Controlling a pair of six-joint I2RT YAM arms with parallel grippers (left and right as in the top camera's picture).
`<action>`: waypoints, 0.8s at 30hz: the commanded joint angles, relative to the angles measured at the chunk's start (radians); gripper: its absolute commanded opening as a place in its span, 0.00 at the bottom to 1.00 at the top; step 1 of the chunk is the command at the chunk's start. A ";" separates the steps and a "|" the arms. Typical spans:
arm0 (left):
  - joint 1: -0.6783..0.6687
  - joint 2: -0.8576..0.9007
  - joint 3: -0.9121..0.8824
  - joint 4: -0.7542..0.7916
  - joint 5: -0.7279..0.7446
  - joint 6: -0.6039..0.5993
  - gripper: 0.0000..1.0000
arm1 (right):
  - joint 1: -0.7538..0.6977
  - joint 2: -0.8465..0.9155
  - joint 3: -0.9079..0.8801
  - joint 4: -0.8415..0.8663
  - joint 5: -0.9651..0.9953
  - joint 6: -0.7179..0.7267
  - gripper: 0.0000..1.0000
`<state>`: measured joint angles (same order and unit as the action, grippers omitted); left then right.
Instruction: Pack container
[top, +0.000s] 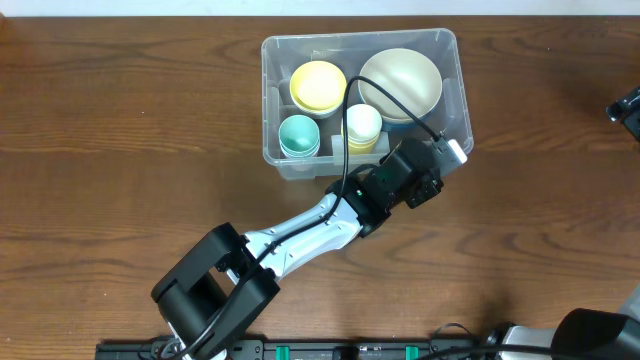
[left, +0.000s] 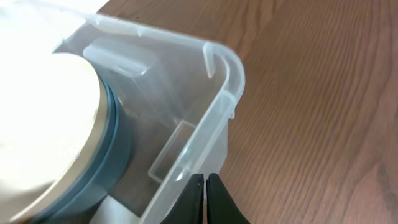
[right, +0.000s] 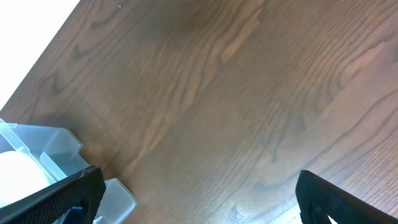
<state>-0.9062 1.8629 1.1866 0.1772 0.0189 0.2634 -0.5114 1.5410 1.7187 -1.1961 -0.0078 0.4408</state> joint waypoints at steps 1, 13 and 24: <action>-0.004 -0.007 0.016 -0.059 -0.031 0.013 0.06 | -0.011 0.000 0.000 -0.001 0.000 0.011 0.99; 0.017 -0.456 0.016 -0.558 -0.169 -0.120 0.38 | -0.011 0.000 0.000 -0.001 0.000 0.011 0.99; 0.019 -0.937 0.016 -0.911 -0.171 -0.117 0.98 | -0.011 0.000 0.000 -0.001 0.000 0.011 0.99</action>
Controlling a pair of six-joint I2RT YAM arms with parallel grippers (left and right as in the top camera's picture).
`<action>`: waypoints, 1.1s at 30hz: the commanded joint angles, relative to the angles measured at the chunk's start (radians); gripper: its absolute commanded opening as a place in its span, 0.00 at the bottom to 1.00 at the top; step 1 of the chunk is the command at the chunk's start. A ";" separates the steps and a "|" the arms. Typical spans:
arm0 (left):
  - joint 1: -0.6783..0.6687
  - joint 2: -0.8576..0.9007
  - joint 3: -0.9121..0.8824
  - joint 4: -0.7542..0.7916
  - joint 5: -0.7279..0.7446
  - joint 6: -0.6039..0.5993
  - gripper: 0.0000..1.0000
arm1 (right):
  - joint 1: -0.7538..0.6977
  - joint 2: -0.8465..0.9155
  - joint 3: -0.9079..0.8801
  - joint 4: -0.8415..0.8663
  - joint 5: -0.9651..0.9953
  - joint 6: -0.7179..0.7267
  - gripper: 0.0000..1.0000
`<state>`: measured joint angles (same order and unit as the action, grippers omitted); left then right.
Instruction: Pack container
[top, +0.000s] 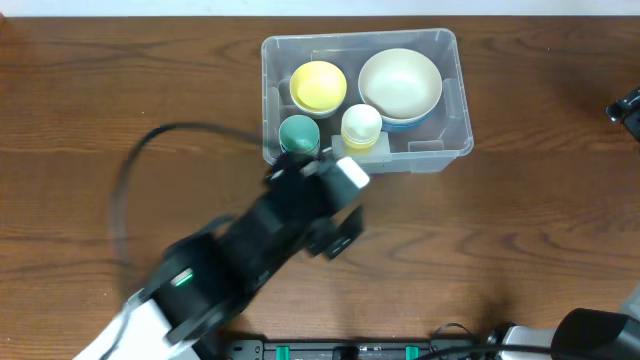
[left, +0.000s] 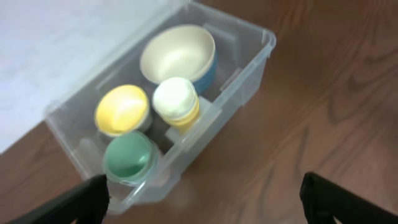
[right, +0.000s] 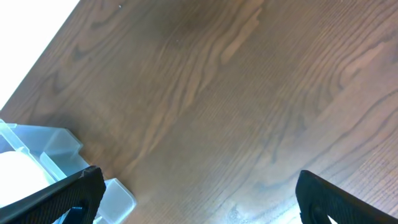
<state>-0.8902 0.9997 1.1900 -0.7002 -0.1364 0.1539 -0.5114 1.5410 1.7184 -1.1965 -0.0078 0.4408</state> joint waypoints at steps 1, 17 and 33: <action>0.003 -0.108 0.013 -0.039 -0.015 0.006 0.98 | -0.011 0.000 0.000 -0.001 0.000 0.011 0.99; 0.004 -0.510 0.013 -0.363 -0.452 -0.255 0.98 | -0.011 0.000 0.000 -0.001 0.000 0.011 0.99; 0.462 -0.610 -0.192 -0.134 -0.068 -0.135 0.98 | -0.011 0.000 0.000 -0.001 0.000 0.011 0.99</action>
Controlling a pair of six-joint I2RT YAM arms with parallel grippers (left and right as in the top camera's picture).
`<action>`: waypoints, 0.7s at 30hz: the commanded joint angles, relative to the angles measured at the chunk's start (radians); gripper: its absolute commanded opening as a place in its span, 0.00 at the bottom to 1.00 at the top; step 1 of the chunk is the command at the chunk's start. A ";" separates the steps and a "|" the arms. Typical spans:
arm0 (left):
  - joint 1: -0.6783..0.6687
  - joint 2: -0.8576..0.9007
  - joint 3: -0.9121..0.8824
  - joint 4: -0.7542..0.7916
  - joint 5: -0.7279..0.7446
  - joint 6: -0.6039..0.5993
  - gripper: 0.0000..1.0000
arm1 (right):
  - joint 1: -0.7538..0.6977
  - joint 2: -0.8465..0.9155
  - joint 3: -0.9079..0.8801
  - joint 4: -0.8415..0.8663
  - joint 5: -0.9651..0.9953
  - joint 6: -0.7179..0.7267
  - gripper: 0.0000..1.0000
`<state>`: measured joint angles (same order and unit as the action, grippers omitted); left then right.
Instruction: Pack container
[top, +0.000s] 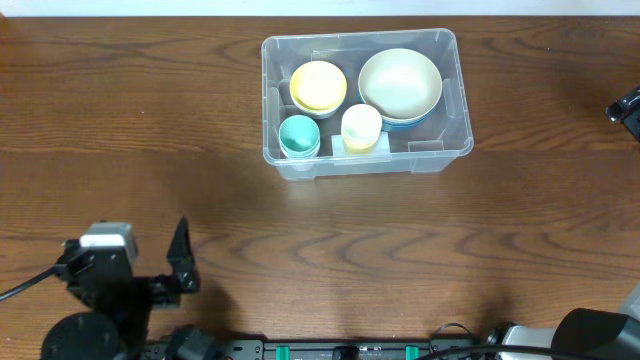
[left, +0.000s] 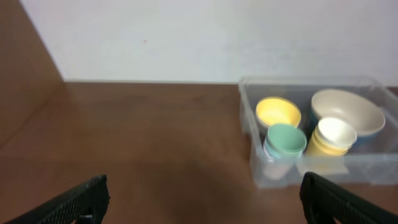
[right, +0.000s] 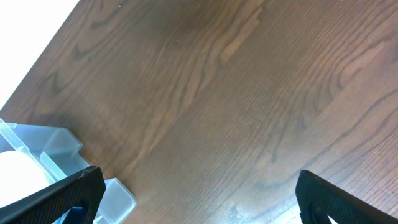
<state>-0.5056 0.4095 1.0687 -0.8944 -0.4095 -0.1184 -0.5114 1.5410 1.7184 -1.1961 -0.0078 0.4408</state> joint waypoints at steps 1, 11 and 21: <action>0.108 -0.029 -0.108 0.114 0.261 0.179 0.98 | -0.011 0.000 0.000 -0.001 0.000 0.011 0.99; 0.348 -0.169 -0.586 0.650 0.594 0.282 0.98 | -0.011 0.000 0.000 -0.001 0.000 0.011 0.99; 0.414 -0.310 -0.918 0.951 0.638 0.280 0.98 | -0.011 0.000 0.000 -0.001 0.000 0.011 0.99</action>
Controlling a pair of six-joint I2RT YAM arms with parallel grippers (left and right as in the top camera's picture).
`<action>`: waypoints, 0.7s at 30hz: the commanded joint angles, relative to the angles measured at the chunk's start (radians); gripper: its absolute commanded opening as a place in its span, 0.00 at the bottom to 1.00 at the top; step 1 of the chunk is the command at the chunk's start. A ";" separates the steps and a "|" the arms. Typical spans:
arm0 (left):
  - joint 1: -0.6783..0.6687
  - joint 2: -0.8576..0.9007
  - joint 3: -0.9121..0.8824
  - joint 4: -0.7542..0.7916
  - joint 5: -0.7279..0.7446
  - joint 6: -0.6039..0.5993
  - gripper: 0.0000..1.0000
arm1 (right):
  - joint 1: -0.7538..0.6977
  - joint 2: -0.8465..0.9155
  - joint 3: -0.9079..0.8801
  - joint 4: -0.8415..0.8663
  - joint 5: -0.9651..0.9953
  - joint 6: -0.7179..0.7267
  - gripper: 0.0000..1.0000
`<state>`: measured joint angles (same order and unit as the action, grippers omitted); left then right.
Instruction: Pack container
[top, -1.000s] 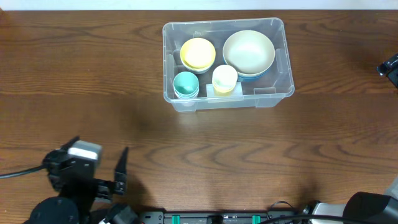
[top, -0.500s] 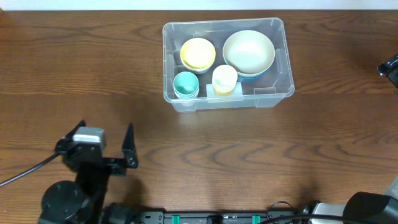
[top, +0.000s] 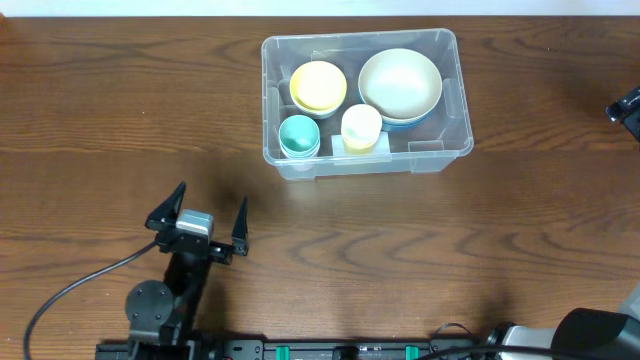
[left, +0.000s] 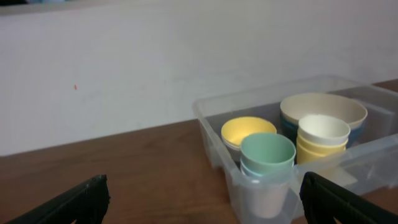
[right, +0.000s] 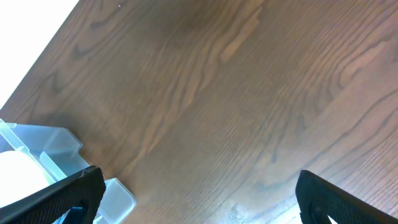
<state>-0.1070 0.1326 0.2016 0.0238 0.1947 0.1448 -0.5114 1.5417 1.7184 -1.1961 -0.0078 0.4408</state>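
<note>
A clear plastic container (top: 450, 100) stands at the back middle of the table. It holds a large cream bowl (top: 400, 82) on a blue one, a yellow bowl (top: 318, 84), a teal cup (top: 299, 134) and a white cup on a yellow one (top: 361, 125). My left gripper (top: 198, 212) is open and empty near the front left, well short of the container (left: 217, 112), facing it. My right gripper (right: 199, 199) is open over bare wood at the far right; a container corner (right: 62, 149) shows at its left.
The wooden table (top: 120, 110) stretches around the container. A white wall (left: 124, 56) rises behind the table in the left wrist view. The right arm (top: 625, 103) pokes in at the right edge, and a black cable (top: 70, 290) trails from the left arm.
My left gripper has moved from the front left corner to a spot nearer the middle front, still open and facing the container. The container and right arm have not moved.
My left gripper was shut at the container's front right corner. Later it was open in front of the container's left end, and later still far back at the front left corner. Now it stands open left of the middle front.
</note>
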 joint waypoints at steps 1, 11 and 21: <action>0.019 -0.042 -0.071 0.042 0.034 0.015 0.98 | -0.011 0.000 0.000 -0.001 0.000 0.011 0.99; 0.056 -0.079 -0.177 0.002 0.034 0.015 0.98 | -0.011 0.000 0.000 -0.001 0.000 0.011 0.99; 0.064 -0.131 -0.198 -0.076 0.033 0.015 0.98 | -0.011 0.000 0.000 -0.001 0.000 0.011 0.99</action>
<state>-0.0490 0.0109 0.0219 -0.0174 0.2104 0.1551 -0.5114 1.5421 1.7184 -1.1965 -0.0078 0.4408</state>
